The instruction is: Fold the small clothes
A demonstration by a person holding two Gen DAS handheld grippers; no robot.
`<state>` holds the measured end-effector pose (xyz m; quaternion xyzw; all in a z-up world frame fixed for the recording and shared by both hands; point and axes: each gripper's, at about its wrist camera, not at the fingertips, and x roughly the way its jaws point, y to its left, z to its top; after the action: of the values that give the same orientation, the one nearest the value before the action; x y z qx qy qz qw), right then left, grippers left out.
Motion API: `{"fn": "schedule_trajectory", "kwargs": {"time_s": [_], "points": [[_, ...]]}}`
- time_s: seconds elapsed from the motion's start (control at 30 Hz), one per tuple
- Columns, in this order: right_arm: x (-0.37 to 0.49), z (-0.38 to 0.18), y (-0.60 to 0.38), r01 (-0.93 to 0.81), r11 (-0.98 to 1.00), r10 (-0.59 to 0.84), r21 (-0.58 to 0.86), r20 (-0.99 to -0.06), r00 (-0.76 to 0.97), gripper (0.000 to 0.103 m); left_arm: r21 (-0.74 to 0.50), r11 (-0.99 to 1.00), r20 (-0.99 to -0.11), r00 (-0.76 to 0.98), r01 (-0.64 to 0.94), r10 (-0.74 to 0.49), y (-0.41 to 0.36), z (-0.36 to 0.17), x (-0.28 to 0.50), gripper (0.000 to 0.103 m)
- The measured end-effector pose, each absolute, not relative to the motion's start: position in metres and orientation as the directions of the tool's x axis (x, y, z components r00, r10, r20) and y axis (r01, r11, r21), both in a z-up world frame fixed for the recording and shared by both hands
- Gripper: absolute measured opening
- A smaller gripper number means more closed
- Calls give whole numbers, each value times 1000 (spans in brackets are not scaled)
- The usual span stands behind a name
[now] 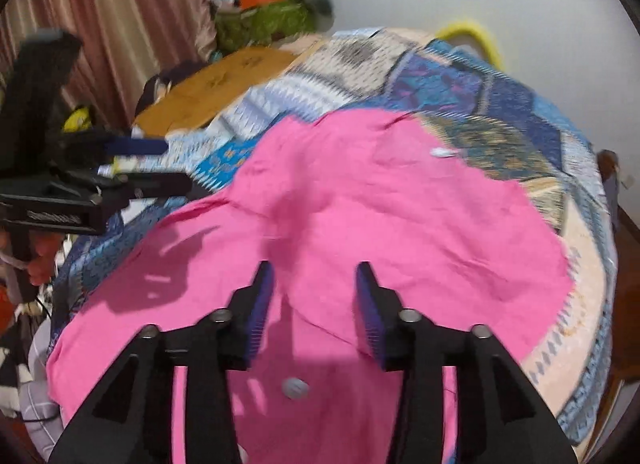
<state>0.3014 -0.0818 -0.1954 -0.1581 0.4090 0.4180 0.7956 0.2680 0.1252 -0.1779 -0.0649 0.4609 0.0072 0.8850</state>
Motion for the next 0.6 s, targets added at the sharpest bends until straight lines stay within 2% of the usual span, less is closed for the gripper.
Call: {"fn": "schedule_trajectory", "kwargs": {"time_s": [0.33,0.37,0.43,0.5,0.53,0.57,0.6], "points": [[339,-188,-176,-618,784,442,65,-756,482,47,-137,989,-845,527,-59,-85,101,-203,307,74],[346,-193,-186,-594,801,431,77,-763,482,47,-141,988,-855,512,-69,-86,103,-209,312,71],[354,-203,-195,-562,821,420,102,-774,474,47,-159,983,-872,479,-88,-98,107,-221,319,59],[363,-218,-203,-532,836,414,132,-788,455,47,-213,973,-876,458,-90,-150,110,-232,326,34],[363,-220,-205,-526,839,415,141,-791,450,47,-240,967,-864,474,-90,-170,111,-233,327,29],[368,-227,-204,-517,842,414,153,-798,438,47,-240,967,-858,485,-89,-169,111,-232,327,12],[370,-230,-203,-513,844,412,156,-801,435,47,-233,969,-857,488,-87,-162,111,-232,328,11]]}}
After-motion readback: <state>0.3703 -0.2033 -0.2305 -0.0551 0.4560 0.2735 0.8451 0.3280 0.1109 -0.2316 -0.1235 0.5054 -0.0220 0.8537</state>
